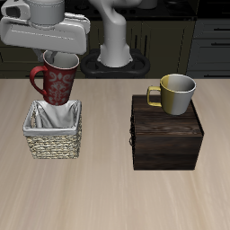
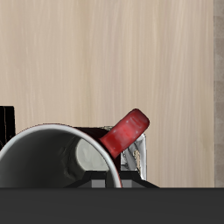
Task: Place the red mug in the basket
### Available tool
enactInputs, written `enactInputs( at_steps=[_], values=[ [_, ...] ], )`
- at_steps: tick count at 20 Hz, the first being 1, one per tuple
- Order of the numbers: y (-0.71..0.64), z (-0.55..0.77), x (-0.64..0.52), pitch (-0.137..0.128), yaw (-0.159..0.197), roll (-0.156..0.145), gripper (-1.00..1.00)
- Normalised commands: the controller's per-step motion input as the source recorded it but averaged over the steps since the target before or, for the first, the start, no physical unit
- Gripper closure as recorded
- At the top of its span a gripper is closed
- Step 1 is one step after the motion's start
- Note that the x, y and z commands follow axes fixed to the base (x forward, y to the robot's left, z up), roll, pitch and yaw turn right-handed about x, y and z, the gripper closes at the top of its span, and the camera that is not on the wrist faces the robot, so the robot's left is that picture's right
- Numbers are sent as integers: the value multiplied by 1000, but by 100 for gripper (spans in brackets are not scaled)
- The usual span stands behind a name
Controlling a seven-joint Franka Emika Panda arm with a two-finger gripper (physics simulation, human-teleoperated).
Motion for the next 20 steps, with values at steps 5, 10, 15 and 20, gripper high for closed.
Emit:
enactInputs(
  at_steps=[5, 10, 15, 20],
  values=[
    [-37, -7, -153, -46, 18, -4, 100],
    [-92, -4, -113, -19, 4, -12, 100],
    [-177, 141, -281, -36, 10, -25, 100],
    [-216, 165, -351, -52, 9, -37, 100]
  ],
)
